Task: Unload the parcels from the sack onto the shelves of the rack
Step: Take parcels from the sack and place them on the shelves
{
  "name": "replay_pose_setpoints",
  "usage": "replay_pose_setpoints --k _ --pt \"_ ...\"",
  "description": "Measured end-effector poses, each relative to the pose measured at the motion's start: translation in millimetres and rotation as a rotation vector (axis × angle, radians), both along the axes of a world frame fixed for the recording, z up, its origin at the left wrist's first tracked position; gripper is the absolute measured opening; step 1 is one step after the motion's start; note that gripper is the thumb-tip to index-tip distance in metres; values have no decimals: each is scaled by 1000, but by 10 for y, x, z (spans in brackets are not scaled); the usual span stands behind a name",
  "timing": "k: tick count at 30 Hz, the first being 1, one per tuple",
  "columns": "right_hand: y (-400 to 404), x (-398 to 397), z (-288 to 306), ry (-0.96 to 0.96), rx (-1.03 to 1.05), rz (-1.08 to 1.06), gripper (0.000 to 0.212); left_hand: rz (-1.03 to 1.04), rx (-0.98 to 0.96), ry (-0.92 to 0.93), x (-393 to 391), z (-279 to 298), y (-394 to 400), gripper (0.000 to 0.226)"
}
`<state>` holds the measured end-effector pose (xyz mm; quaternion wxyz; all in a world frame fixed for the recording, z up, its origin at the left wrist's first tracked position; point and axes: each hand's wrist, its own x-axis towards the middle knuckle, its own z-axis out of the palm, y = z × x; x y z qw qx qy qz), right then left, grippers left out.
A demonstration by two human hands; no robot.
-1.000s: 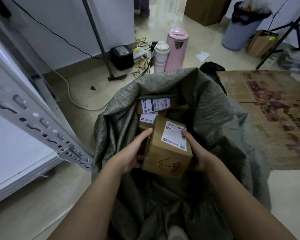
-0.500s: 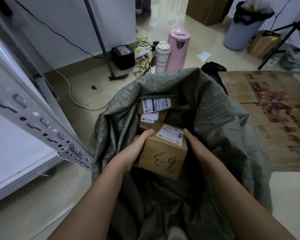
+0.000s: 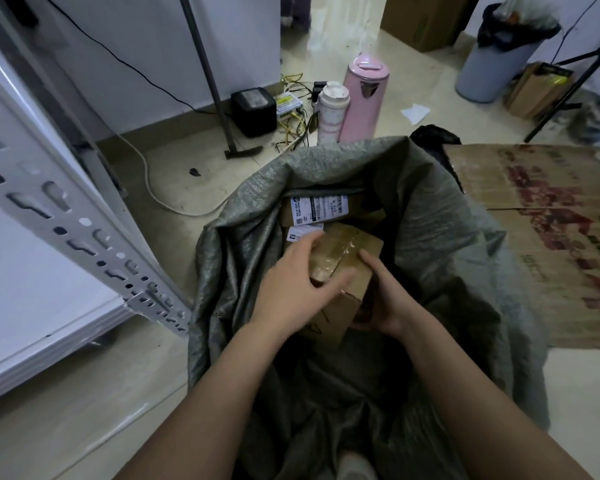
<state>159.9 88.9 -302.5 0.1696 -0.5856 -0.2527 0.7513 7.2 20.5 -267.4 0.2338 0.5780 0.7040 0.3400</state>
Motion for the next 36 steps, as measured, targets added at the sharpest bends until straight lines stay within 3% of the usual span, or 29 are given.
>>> replay_pose_setpoints --k 3,6,9,12,16,21,24,27,30,36 --pt "-47 73 -60 169 -130 -130 64 262 -40 -564 -86 -136 121 51" --pt "-79 119 -90 318 -188 -223 70 457 -392 -1019 -186 -224 126 71" --pt "-104 136 -176 409 -169 -218 78 345 -757 -1301 -219 -217 16 70" --pt "-97 108 -288 396 -154 -235 75 264 -834 -1517 -155 -203 -7 71" --pt "-61 33 -241 154 -89 -206 54 362 -805 -1522 -116 -189 13 63" --pt "-124 20 173 -125 -35 -151 37 618 -808 -1426 -48 387 -70 53" --pt "-273 -11 893 -134 -139 -111 35 685 -868 -1401 -21 1029 -188 50" --pt "-460 -101 1785 -84 -237 -59 54 700 -905 -1369 -23 1677 -338 51" --pt "-676 -172 2608 -74 -276 -21 56 740 -938 -1363 -42 2321 -537 65" --pt "-1195 -275 3915 -63 -319 -1 61 782 -883 -1389 -90 3642 -1035 68"
